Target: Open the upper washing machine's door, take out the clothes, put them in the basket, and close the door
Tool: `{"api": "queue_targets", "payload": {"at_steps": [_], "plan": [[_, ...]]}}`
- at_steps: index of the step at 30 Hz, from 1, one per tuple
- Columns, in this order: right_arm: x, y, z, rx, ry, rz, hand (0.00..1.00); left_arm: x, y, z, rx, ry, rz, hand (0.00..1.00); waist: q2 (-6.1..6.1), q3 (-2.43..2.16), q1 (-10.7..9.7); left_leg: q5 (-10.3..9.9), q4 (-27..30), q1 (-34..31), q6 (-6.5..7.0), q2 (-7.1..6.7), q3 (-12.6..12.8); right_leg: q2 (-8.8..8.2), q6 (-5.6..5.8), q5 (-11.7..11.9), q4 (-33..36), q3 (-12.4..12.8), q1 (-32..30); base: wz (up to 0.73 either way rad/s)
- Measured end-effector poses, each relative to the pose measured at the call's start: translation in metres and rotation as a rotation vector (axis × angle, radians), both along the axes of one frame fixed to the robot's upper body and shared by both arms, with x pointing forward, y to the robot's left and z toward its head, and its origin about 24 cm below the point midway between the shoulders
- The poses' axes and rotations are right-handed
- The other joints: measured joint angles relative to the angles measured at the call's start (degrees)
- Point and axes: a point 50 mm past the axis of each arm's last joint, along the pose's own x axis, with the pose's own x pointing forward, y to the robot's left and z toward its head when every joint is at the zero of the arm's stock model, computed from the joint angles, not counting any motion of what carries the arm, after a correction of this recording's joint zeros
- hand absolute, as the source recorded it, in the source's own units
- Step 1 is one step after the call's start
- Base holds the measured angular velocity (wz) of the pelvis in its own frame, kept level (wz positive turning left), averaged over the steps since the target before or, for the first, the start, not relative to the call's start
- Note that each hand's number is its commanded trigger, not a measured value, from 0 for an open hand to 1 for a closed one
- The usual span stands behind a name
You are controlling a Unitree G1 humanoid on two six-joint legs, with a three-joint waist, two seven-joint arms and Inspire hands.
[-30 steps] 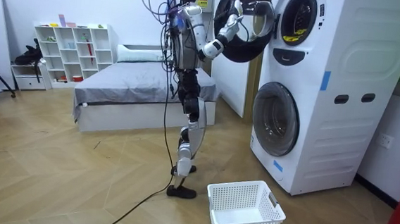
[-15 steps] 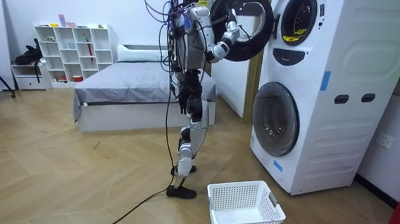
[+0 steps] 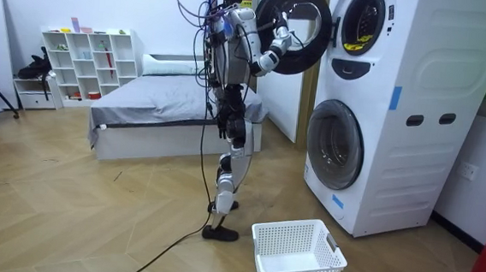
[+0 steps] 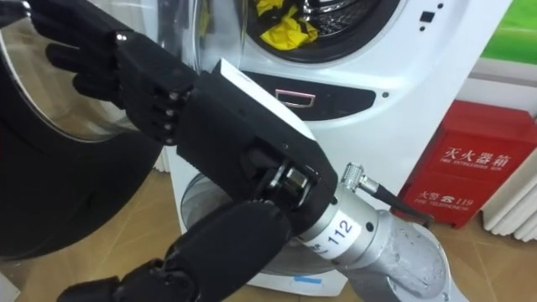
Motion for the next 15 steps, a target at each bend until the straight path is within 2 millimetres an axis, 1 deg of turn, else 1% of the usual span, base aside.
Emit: {"api": "queue_targets", "payload": {"at_steps": [3,6,9,11,15], "plan": [[0.001,0.003,-0.001,-0.006,0.003,0.004,0.00,0.007,-0.001,0.000,-0.003,-0.014,-0.005,0.00,0.05,0.02,0.1,0.0,0.0,-0.4,0.00,-0.02,0.1,0.02,0.00,0.0,0.0,0.1,-0.3,0.01],[0.006,0.015,-0.007,-0.025,0.023,0.026,0.00,0.013,-0.002,0.000,-0.005,-0.017,-0.033,0.00,0.12,0.06,0.9,0.0,0.0,-0.4,-0.03,0.05,-0.1,0.06,0.00,0.0,0.0,0.1,-0.4,0.00],[0.010,0.028,-0.020,-0.054,0.066,0.034,0.00,0.023,-0.004,0.000,-0.007,-0.030,-0.052,0.00,0.12,0.06,2.5,0.0,0.0,-0.6,-0.04,0.07,0.0,0.08,0.00,0.0,0.0,0.0,-0.9,0.00],[0.012,0.035,-0.025,-0.071,0.075,0.026,0.00,0.026,-0.005,0.000,-0.007,-0.034,-0.063,0.00,0.31,0.18,2.7,0.2,0.0,-0.8,0.02,-0.04,-0.3,0.03,0.00,0.0,0.0,0.0,-1.0,0.07],[0.019,0.051,-0.046,-0.138,0.152,0.007,0.00,0.030,-0.007,0.000,0.005,-0.040,-0.068,0.00,0.49,0.30,3.3,0.2,0.0,-1.0,0.02,-0.13,-0.7,0.04,0.00,0.0,0.0,0.0,-0.9,0.06]]}}
